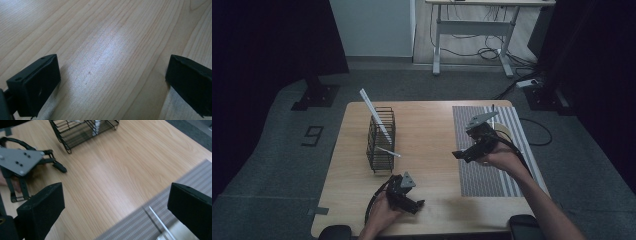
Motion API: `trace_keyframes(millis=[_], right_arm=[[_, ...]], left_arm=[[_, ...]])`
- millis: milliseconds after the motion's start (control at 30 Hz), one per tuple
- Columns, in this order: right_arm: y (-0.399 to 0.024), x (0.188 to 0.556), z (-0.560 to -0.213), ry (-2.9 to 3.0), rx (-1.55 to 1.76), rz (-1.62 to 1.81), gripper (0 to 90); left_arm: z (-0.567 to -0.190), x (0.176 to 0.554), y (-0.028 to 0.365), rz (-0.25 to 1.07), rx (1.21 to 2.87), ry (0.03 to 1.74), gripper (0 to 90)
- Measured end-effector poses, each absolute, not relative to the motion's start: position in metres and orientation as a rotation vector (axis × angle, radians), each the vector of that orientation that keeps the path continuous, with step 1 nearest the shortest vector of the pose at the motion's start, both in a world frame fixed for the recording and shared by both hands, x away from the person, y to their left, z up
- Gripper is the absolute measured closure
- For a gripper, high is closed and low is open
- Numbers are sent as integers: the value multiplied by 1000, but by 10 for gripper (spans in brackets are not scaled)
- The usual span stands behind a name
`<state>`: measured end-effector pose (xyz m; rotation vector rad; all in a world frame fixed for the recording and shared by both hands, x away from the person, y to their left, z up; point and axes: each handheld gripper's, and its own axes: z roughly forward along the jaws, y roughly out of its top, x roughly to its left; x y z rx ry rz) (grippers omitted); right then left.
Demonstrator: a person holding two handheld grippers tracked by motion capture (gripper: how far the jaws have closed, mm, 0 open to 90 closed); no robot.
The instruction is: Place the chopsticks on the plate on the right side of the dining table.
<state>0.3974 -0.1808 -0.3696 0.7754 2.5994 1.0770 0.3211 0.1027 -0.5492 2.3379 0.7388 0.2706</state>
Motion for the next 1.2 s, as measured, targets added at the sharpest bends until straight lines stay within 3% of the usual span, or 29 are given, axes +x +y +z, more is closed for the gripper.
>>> trace_keyframes(millis=[833, 1200], right_arm=[[-78, 404, -362, 2756, 478, 1184, 47], [-45, 400, -362, 2804, 390, 1176, 133]], left_arm=[[-549, 321, 102, 273, 2335, 742, 0], [-550, 321, 102, 274, 2333, 745, 0]])
